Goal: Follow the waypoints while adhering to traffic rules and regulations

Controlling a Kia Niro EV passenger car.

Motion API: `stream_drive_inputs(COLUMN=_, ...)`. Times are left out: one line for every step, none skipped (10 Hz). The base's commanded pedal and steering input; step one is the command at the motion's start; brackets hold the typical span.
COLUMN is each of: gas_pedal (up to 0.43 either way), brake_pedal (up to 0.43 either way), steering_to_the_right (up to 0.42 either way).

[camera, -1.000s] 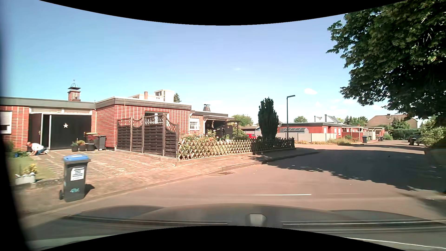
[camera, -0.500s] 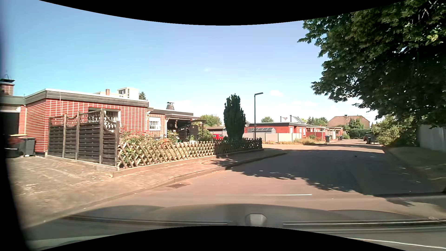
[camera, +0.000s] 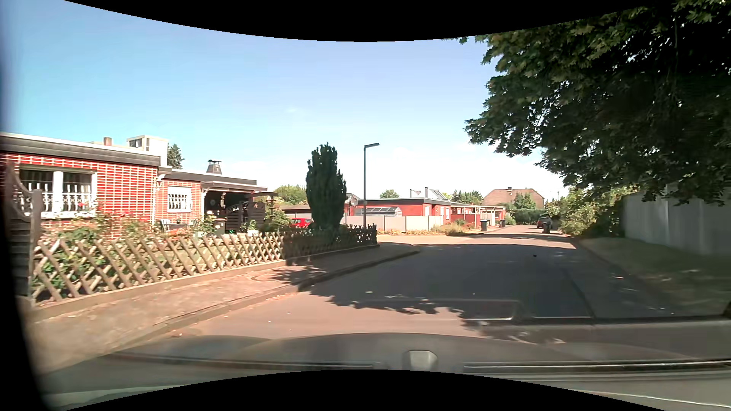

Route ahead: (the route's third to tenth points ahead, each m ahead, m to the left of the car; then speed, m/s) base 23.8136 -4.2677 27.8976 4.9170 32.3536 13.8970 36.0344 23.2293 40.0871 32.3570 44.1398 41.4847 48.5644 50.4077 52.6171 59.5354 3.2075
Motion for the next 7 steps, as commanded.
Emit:
stream_drive_inputs(gas_pedal=0.0, brake_pedal=0.006, steering_to_the_right=0.374)
stream_drive_inputs(gas_pedal=0.0, brake_pedal=0.006, steering_to_the_right=0.373)
stream_drive_inputs(gas_pedal=0.0, brake_pedal=0.006, steering_to_the_right=0.373)
stream_drive_inputs(gas_pedal=0.0, brake_pedal=0.006, steering_to_the_right=0.371)
stream_drive_inputs(gas_pedal=0.0, brake_pedal=0.006, steering_to_the_right=0.368)
stream_drive_inputs(gas_pedal=0.0, brake_pedal=0.006, steering_to_the_right=0.365)
stream_drive_inputs(gas_pedal=0.028, brake_pedal=0.006, steering_to_the_right=0.358)
